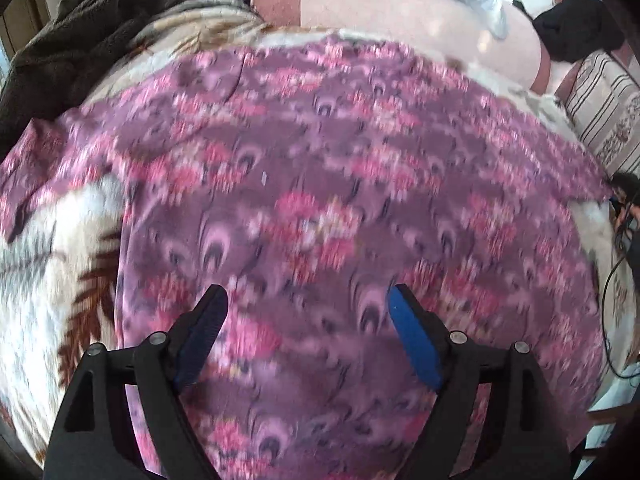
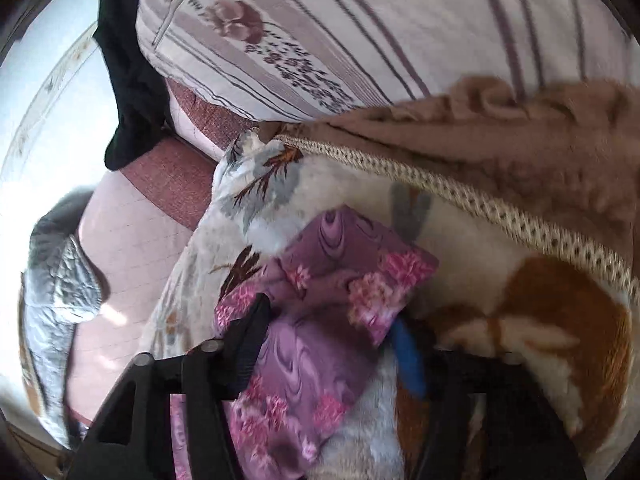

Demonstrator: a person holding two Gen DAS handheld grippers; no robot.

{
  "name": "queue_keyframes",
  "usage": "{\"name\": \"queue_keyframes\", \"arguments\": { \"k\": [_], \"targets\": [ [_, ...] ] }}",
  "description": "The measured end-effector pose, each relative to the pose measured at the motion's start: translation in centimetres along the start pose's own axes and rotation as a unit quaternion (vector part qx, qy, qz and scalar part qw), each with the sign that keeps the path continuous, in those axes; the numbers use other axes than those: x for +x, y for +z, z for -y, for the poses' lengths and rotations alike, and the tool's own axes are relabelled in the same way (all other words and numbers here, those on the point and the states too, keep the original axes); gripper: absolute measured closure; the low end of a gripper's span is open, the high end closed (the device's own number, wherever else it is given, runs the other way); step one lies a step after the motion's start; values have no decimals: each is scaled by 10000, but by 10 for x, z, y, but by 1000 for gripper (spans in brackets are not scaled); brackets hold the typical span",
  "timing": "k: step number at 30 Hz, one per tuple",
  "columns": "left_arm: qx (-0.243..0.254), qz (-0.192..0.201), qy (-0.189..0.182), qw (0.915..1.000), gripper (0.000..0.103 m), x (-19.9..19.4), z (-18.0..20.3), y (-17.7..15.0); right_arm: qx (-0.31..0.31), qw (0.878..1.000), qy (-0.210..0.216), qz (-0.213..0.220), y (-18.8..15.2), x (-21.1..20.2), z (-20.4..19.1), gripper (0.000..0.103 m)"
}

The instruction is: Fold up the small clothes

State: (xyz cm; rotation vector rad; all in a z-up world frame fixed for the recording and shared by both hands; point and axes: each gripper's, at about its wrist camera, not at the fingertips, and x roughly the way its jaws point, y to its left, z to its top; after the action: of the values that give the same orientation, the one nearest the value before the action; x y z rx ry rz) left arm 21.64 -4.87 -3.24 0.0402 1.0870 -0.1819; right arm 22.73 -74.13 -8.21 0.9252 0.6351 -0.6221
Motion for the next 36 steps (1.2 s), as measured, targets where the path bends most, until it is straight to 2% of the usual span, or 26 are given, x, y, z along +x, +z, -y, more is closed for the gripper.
{"name": "queue_keyframes", "arguments": {
  "k": [1,3,5,11,16,22,28,34,36],
  "targets": [
    [37,67,26,10000,20,0,1,6,2,10000,-20,-35,3,2,-3,94],
    [70,198,81,9997,20,1,0,20,-86,9997,26,240,5,-14,-11,94],
    [35,304,76,9995,20,2,-2,35,-455,9981,87,413,4,-32,-28,94],
    [-155,432,131,9989,20,16,-14,66,-1236,9900,614,304,-27,-69,-85,94],
    [-576,362,-84,9976,20,27,-37,68,-1734,9787,1087,-131,-78,-75,-144,96],
    [-846,210,-299,9957,20,38,-62,67,-2283,9587,1547,-695,-160,-71,-217,96],
    [-1021,62,-652,9926,20,33,-77,72,-2778,9305,2009,-1289,-252,-79,-284,97],
    [-1331,222,-748,9880,20,15,-109,76,-3348,8900,2458,-1880,-349,-93,-349,96],
    [-1507,242,-929,9839,20,10,-123,75,-3515,8775,2568,-2014,-378,-98,-366,96]
  ]
}}
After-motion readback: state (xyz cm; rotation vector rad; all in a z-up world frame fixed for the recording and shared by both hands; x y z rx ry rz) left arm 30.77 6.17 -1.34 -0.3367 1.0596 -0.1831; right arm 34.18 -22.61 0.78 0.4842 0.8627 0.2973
